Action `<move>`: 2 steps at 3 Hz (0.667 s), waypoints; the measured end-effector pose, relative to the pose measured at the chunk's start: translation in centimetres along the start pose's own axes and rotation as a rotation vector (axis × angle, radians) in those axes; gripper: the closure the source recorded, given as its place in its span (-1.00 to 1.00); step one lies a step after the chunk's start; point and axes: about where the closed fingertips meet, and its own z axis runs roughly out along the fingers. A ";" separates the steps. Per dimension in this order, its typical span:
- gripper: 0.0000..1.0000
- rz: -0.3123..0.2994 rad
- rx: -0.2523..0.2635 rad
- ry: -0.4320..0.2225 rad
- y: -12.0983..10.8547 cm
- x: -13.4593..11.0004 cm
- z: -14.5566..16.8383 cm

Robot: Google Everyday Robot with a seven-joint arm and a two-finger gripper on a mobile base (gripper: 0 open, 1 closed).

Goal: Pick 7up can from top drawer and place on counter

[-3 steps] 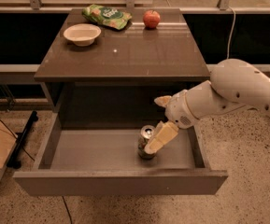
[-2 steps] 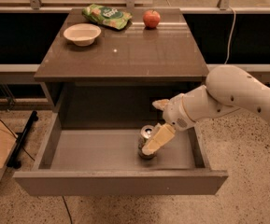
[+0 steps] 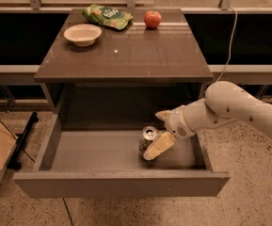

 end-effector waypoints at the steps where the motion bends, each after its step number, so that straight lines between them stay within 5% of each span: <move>1: -0.49 0.039 -0.014 -0.004 -0.5 0.9 1.1; 2: -0.02 0.069 -0.030 -0.008 0.5 1.5 0.8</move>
Offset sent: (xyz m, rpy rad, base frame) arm -0.0210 -0.0108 -0.0152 0.0410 0.1003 -0.0460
